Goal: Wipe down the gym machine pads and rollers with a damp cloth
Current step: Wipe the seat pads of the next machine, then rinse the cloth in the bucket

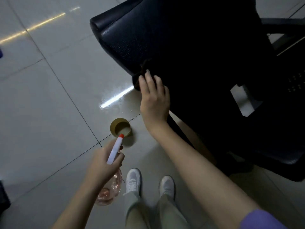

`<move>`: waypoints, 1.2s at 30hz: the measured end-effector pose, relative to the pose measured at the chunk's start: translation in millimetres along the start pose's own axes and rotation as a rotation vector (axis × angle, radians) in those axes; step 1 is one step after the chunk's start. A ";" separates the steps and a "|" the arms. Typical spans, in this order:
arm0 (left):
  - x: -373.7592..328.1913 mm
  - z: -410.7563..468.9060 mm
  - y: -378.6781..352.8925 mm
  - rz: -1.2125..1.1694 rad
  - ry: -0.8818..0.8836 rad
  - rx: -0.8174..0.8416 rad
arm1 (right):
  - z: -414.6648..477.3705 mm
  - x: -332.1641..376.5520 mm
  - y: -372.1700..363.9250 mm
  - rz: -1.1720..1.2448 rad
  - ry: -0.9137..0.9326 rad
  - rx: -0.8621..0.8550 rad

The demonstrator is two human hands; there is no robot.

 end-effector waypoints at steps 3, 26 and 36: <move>14.6 1.6 5.8 -0.036 0.016 -0.041 | -37.2 26.4 -20.1 0.060 0.364 0.018; 238.8 130.0 -38.6 -0.077 0.026 -0.246 | -184.7 30.1 -267.0 0.567 -1.353 1.001; 322.2 206.2 -87.0 -0.271 0.109 -0.389 | -186.1 25.3 -378.7 0.555 -1.346 0.935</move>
Point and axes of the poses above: each hand's wrist, its own z-axis towards the middle knuckle, its own y-axis out of the back of the hand, x = y × z, the point moved 5 cm from there along z, towards the middle knuckle, and after that the axes turned 8 degrees about -x, right-handed, at the moved point
